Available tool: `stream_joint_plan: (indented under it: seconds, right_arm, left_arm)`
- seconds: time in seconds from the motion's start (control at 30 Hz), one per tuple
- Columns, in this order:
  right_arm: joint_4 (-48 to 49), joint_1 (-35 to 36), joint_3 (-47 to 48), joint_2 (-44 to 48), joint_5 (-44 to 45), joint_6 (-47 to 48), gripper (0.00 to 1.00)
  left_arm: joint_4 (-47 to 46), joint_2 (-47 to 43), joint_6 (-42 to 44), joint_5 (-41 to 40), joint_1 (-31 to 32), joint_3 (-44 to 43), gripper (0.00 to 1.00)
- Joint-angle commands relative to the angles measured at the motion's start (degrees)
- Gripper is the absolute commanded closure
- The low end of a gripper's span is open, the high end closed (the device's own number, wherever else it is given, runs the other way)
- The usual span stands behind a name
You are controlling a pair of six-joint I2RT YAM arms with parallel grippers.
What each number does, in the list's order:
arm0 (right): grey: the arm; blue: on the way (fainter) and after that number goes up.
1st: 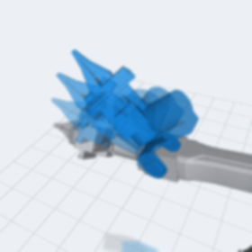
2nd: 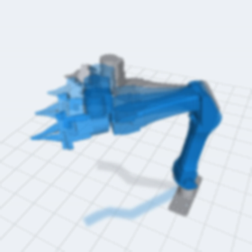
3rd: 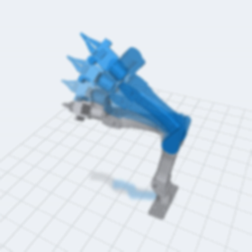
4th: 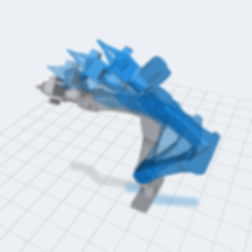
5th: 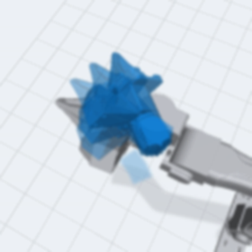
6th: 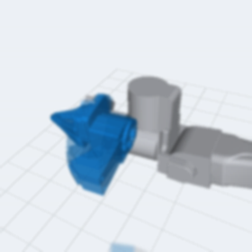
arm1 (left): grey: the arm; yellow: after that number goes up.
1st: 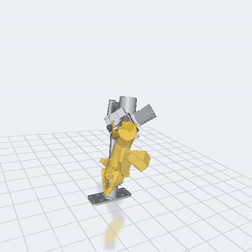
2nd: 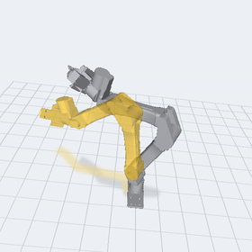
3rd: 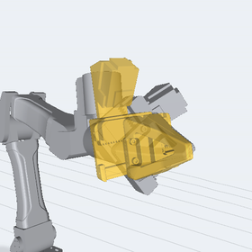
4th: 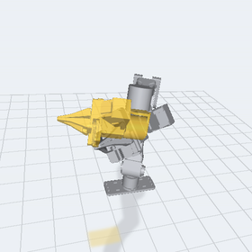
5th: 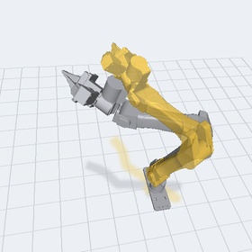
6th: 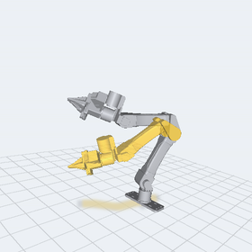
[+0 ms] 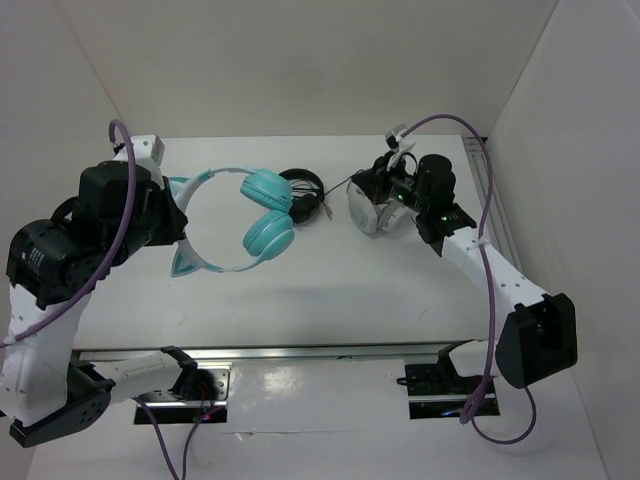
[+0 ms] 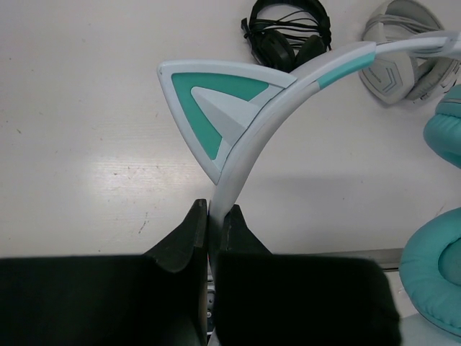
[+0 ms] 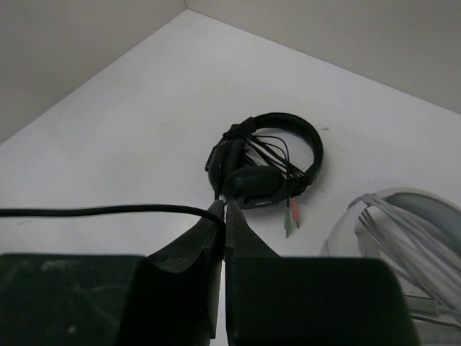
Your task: Wrap the headphones
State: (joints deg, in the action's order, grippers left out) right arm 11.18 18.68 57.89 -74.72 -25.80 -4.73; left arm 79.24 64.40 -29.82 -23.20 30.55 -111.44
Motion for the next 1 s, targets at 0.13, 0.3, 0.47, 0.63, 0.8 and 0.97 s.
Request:
stream_joint_plan:
  seconds: [0.13, 0.3, 0.47, 0.63, 0.8, 0.97]
  right_arm:
    - [7.19, -0.31, -0.84, 1.22, -1.54, -5.9, 1.0]
    - [-1.23, 9.49, -2.96, 7.38, 8.88, -4.85, 1.0]
    - [-6.61, 21.38, -6.2, 12.04, 25.07, -6.6, 1.0]
    - [-11.95, 33.23, -5.87, 13.19, 38.43, -8.63, 1.0]
    - [-12.86, 39.24, -7.95, 14.33, 45.83, -7.05, 0.94]
    - [-3.92, 36.36, -13.5, 15.74, 41.31, -4.86, 0.92]
  left_arm:
    - [-5.5, -1.74, -2.08, -1.66, -0.31, -3.52, 1.0]
    - [-10.15, -1.74, -8.56, -6.85, -0.31, -3.0, 1.0]
    - [-19.64, -1.13, -16.13, -5.98, -0.31, 0.52, 1.0]
    - [-23.87, 1.34, -27.45, -4.22, -0.31, 1.92, 1.0]
    - [-25.18, 2.4, -30.47, -2.65, -1.63, 0.88, 1.0]
    - [-25.19, 0.38, -29.94, 0.87, -1.63, -2.2, 1.0]
